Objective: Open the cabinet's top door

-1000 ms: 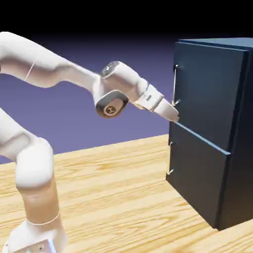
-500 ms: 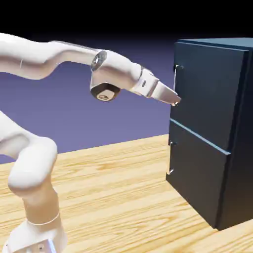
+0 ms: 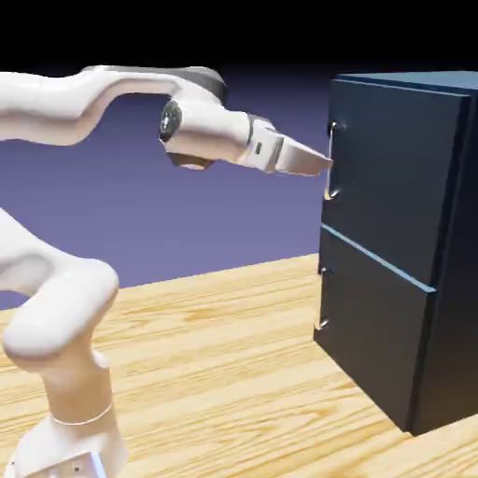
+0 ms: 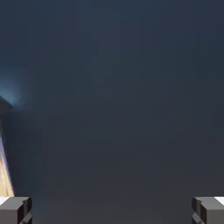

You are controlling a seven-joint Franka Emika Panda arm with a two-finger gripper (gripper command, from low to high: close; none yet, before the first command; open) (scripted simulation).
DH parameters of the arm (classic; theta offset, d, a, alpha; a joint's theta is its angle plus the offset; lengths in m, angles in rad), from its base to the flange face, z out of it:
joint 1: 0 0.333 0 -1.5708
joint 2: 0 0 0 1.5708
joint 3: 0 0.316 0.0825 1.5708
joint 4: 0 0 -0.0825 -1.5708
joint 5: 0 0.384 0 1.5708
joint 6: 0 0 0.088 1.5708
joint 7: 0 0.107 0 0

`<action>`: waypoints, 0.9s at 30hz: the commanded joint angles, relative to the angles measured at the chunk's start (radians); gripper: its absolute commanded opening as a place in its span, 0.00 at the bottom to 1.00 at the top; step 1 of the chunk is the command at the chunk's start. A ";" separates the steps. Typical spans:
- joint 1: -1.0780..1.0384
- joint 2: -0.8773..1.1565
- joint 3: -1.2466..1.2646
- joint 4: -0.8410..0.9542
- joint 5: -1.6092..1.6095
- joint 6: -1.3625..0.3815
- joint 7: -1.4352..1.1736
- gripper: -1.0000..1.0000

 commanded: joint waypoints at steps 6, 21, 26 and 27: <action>-0.090 -0.039 0.101 0.044 0.261 -0.012 -0.180 0.50; -0.316 -0.136 0.355 0.154 0.914 -0.041 -0.629 0.50; -0.369 -0.159 0.415 0.180 1.067 -0.047 -0.734 0.50; -0.407 -0.148 0.437 0.208 1.071 -0.053 -0.736 0.50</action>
